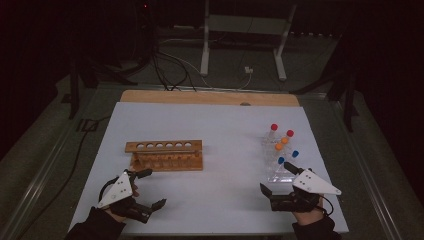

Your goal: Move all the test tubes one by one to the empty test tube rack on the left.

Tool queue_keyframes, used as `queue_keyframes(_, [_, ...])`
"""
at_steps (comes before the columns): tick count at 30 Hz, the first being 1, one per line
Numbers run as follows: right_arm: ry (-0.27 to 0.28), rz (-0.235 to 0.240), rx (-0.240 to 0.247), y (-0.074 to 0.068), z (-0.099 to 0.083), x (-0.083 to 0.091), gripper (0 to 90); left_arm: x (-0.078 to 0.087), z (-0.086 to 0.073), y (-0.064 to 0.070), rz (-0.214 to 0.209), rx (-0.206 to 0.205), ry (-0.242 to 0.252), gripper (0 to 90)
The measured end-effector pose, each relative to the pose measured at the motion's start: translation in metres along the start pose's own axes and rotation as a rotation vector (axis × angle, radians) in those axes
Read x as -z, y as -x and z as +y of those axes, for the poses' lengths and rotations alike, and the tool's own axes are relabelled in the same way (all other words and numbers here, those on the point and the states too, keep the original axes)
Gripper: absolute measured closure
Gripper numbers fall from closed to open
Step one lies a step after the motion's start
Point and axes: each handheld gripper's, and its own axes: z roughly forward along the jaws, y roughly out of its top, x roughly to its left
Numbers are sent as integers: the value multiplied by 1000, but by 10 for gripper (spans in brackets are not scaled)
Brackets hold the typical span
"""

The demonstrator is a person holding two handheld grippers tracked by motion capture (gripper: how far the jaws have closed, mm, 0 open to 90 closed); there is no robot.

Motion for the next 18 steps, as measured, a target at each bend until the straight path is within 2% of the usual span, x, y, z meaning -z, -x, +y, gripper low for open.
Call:
queue_keyframes(3, [5,-48,-21,6,-1,3,0,0,0,0,-1,0,-2,5])
queue_keyframes(6, [-27,-113,-45,12,-3,3,0,0,0,0,-2,2,-2,5])
queue_keyframes(10, [-70,-150,-74,16,-5,-1,0,-1,0,0,-1,0,-6,5])
queue_keyframes(11, [-88,-182,-94,18,-6,-3,18,0,0,0,-2,2,-4,5])
queue_keyframes(14, [-99,-209,-114,19,-8,-6,40,0,0,0,0,0,-7,4])
queue_keyframes(17, [-111,-216,-130,19,-7,-7,58,-1,0,0,-2,0,-6,5])
queue_keyframes(18, [-118,-234,-151,19,-7,-8,115,0,0,0,-2,2,-6,5])
